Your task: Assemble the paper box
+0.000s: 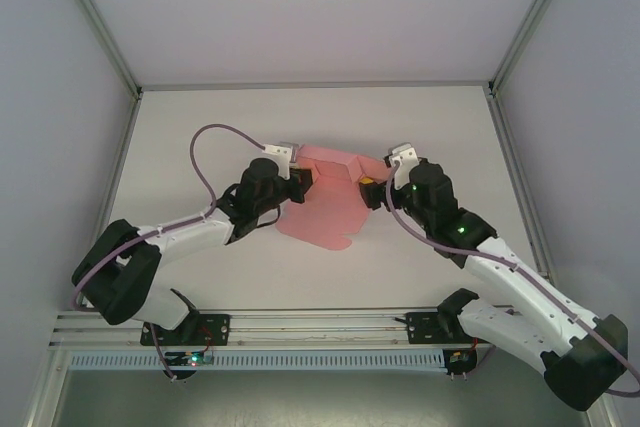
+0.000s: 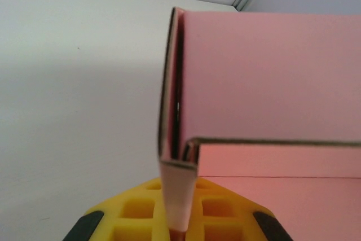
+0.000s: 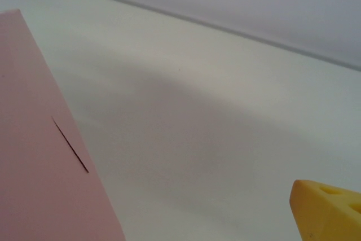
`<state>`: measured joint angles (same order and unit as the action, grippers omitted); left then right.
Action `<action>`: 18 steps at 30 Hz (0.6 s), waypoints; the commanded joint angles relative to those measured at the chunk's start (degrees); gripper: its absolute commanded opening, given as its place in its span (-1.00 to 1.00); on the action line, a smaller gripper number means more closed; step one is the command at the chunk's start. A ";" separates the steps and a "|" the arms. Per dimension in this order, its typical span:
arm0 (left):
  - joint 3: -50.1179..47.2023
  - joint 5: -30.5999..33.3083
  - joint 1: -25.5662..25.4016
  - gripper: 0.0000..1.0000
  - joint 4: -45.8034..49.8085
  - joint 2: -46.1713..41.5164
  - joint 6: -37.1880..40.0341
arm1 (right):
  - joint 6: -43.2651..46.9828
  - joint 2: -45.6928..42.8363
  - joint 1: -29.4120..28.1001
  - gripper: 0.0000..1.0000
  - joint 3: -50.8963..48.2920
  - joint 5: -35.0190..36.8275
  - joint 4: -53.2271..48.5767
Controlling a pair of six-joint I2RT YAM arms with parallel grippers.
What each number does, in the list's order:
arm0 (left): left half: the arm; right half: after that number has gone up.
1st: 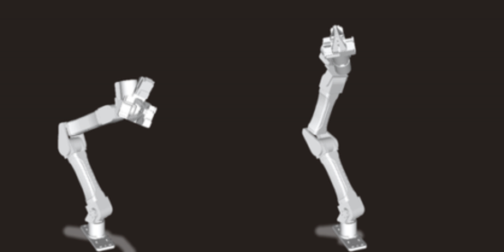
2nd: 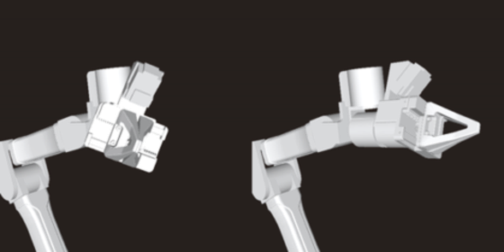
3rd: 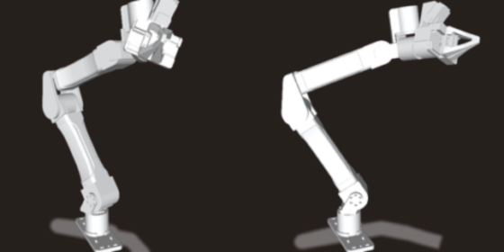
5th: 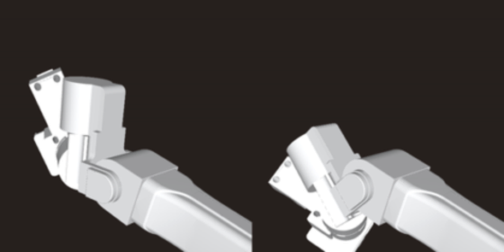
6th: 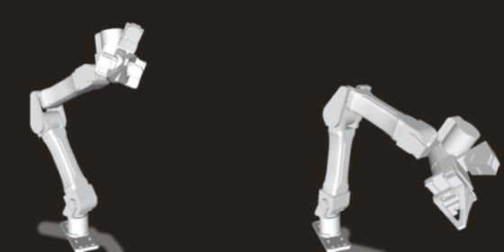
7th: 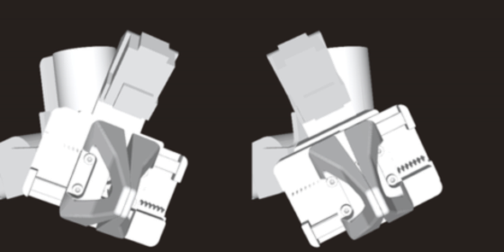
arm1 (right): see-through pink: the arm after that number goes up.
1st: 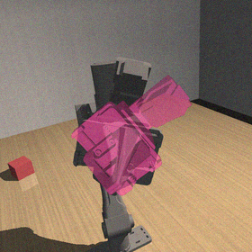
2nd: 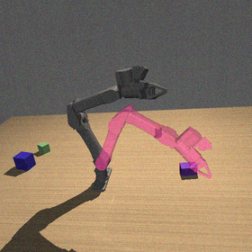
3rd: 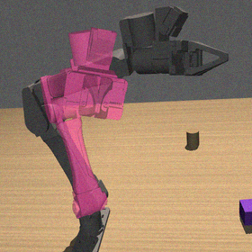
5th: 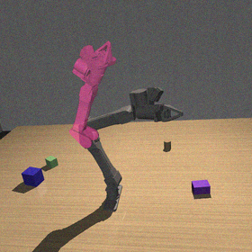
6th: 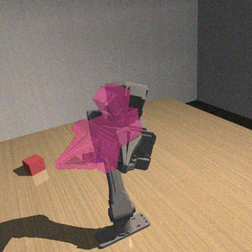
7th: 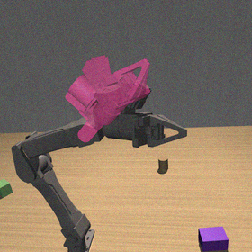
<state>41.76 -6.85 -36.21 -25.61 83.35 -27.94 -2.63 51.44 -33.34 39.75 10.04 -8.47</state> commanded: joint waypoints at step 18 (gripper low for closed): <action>3.78 -1.16 -0.44 -1.00 -2.55 -0.39 -7.26 | 7.81 1.18 -10.95 0.96 -4.20 25.42 13.30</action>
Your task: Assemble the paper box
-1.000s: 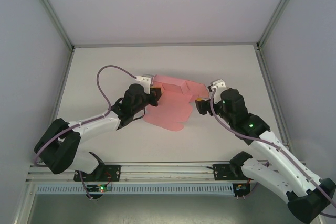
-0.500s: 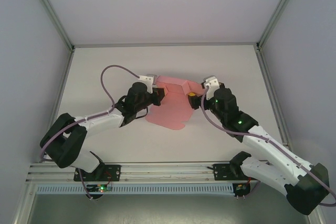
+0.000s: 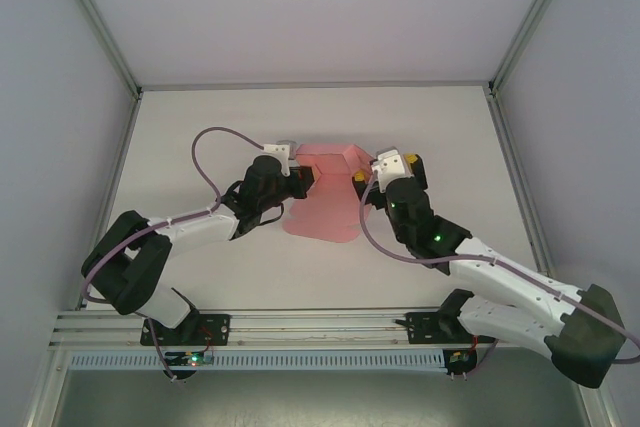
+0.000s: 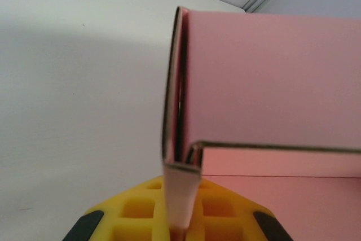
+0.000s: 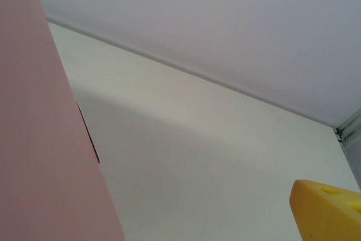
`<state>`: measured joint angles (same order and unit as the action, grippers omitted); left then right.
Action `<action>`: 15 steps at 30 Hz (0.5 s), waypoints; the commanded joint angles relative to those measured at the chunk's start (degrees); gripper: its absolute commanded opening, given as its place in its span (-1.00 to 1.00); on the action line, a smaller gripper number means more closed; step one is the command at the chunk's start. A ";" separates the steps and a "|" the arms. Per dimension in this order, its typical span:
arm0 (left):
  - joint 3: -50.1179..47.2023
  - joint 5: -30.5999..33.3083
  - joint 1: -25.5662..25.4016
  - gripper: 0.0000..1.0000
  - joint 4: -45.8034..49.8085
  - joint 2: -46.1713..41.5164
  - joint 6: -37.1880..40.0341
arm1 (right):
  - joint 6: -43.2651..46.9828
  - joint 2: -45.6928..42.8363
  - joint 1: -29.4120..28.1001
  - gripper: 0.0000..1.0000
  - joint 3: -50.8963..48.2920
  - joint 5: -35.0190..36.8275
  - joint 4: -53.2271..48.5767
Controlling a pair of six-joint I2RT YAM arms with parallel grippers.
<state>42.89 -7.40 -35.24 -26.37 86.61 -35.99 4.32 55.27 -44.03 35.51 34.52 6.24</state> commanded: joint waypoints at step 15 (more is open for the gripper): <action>-2.49 10.07 -0.26 -1.00 10.61 -11.75 7.73 | -8.07 -24.52 9.99 0.97 7.31 -14.89 -27.22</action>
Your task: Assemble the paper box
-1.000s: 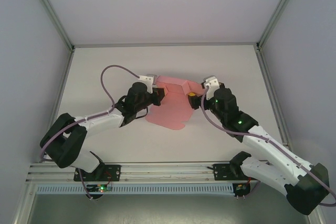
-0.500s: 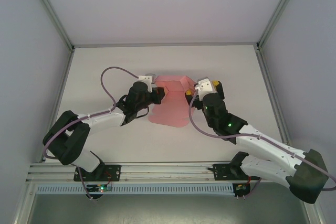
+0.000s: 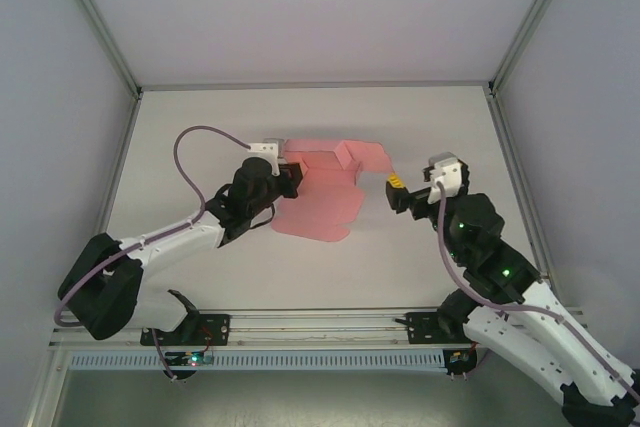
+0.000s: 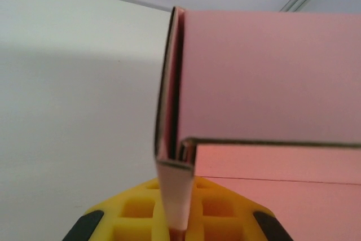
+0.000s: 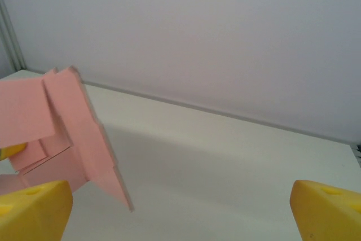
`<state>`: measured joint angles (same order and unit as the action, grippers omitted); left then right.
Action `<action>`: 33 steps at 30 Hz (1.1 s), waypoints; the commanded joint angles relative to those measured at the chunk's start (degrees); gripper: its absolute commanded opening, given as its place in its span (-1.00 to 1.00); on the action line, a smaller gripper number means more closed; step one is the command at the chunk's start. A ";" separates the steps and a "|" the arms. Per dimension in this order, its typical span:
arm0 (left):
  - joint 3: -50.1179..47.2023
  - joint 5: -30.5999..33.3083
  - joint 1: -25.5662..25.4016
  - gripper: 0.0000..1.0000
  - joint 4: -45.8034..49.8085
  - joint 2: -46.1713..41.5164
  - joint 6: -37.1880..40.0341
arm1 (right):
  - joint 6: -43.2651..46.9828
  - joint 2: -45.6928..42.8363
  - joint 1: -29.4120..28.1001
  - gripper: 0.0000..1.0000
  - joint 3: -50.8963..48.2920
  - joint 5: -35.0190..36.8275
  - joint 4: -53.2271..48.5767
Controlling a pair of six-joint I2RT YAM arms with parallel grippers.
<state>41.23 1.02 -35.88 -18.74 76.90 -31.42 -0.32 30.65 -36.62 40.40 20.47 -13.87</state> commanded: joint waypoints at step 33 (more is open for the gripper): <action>0.44 -0.05 0.37 -1.00 4.55 -1.15 4.45 | -3.75 21.52 15.65 0.57 7.50 -46.89 -6.46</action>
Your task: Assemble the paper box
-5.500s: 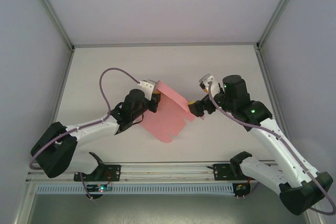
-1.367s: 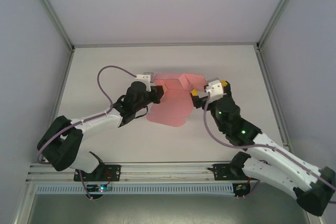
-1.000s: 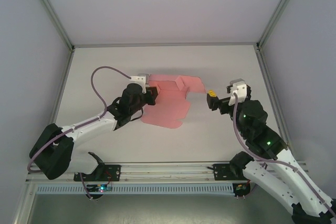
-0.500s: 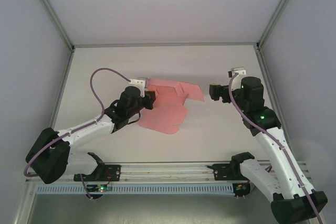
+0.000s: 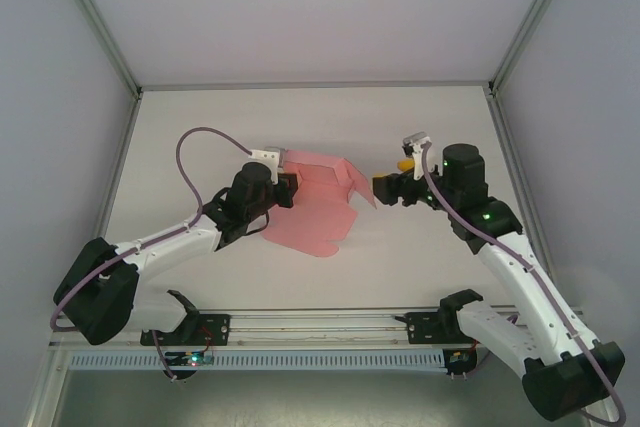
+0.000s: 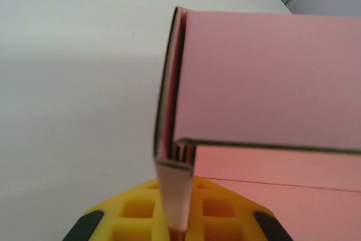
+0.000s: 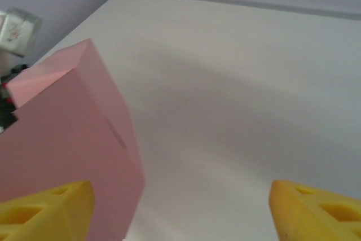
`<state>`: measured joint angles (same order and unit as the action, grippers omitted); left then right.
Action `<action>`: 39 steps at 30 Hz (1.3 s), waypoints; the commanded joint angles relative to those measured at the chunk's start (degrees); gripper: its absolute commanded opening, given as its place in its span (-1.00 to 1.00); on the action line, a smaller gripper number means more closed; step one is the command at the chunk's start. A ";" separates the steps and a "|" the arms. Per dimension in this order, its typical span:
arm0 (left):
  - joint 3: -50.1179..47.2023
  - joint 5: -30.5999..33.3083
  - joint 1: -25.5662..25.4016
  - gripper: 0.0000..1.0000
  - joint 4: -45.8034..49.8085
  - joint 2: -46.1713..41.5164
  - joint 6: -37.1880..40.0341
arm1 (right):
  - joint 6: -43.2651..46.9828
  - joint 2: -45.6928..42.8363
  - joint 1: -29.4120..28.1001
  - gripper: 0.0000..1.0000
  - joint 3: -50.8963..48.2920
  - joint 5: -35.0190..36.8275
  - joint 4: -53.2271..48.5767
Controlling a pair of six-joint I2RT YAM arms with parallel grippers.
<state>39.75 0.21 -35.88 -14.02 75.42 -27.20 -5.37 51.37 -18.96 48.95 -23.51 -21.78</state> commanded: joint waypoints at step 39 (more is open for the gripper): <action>5.26 0.00 0.33 -1.00 0.86 3.07 -2.16 | 6.06 13.32 -17.53 0.40 1.33 -2.58 6.30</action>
<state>41.82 1.10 -35.14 -9.63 78.30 -27.46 0.99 65.47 -35.14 50.78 -20.78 -15.20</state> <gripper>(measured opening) 0.084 0.699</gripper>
